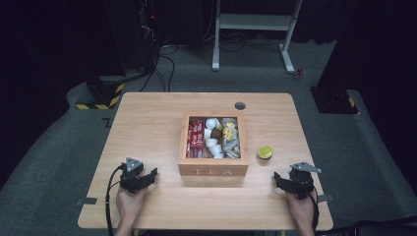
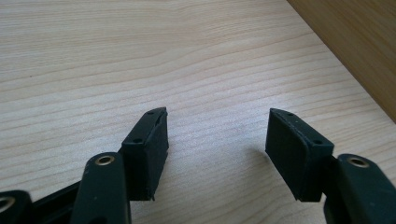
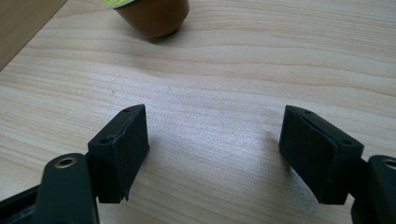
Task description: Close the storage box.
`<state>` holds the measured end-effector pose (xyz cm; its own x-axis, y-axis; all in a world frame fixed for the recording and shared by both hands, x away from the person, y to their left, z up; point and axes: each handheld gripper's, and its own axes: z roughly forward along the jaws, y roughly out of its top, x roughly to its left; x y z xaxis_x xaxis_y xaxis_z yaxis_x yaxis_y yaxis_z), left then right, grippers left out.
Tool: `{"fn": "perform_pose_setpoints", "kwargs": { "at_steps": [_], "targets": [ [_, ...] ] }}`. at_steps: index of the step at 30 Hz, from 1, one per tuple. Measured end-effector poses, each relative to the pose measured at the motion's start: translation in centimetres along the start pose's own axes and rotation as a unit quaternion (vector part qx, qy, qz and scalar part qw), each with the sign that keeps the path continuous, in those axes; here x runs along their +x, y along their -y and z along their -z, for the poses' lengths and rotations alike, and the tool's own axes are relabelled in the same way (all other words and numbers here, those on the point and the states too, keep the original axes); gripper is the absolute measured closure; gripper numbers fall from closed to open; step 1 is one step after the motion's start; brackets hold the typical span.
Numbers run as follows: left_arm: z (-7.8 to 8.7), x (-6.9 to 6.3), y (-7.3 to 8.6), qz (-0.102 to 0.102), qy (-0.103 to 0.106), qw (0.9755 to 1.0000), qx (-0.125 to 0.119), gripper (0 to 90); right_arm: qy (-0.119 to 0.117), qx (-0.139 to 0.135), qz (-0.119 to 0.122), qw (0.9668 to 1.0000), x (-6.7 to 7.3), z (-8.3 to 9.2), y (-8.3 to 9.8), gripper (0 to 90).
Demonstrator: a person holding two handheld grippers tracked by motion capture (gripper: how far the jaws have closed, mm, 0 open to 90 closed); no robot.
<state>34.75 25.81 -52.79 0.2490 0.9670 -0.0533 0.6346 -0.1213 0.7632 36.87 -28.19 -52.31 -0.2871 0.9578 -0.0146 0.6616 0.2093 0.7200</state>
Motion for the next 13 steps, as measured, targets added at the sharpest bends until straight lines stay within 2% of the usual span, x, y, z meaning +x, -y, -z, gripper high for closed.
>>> {"fn": "perform_pose_setpoints", "kwargs": {
  "at_steps": [4,13],
  "targets": [
    [-0.10,-0.62,-0.01,-0.023,-0.018,0.9995,0.008,34.9,-0.001,0.001,-0.001,1.0000,0.01,0.01,0.00,23.9],
    [-0.10,-0.57,-0.01,-0.022,-0.014,0.9996,0.009,33.9,-0.001,0.001,0.000,1.0000,0.01,0.01,0.01,23.9]
  ]
}}
